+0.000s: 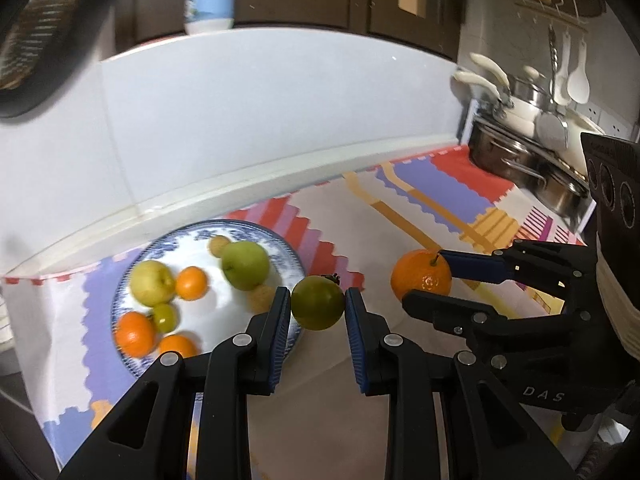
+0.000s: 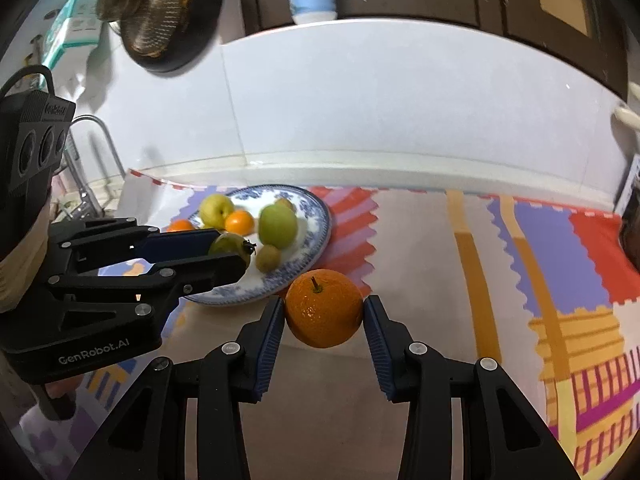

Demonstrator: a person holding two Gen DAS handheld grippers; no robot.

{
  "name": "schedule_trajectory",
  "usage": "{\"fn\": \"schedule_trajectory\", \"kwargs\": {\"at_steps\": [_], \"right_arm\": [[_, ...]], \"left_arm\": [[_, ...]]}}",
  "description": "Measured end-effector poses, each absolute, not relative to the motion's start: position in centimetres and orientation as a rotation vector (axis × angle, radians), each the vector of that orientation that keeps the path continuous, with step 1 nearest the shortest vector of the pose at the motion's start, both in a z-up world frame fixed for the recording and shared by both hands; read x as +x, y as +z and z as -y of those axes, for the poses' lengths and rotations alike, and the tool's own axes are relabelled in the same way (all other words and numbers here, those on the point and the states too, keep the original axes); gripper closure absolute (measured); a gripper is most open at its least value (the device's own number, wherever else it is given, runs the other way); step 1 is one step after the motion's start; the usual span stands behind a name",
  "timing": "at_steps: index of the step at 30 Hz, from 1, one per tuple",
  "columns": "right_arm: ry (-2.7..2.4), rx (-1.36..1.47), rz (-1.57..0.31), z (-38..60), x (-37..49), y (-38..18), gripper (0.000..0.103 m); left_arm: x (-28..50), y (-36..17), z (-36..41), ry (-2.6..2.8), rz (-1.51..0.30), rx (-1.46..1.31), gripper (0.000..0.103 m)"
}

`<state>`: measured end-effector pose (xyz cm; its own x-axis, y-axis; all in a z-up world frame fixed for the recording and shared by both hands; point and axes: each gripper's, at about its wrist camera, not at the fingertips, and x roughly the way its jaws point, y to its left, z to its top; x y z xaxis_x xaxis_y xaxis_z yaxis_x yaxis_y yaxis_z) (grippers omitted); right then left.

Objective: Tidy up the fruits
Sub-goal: 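Carry the green fruit with the left gripper while the right gripper carries the mandarin over the plate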

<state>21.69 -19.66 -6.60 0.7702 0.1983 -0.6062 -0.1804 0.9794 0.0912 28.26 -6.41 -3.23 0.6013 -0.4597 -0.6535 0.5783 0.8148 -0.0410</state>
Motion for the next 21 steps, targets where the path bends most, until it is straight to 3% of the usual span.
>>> {"fn": "schedule_trajectory", "kwargs": {"at_steps": [21], "right_arm": [[0.395, -0.094, -0.625, 13.5, 26.9, -4.7, 0.061]], "left_arm": [[31.5, -3.0, 1.0, -0.435, -0.687, 0.153, 0.075]]}}
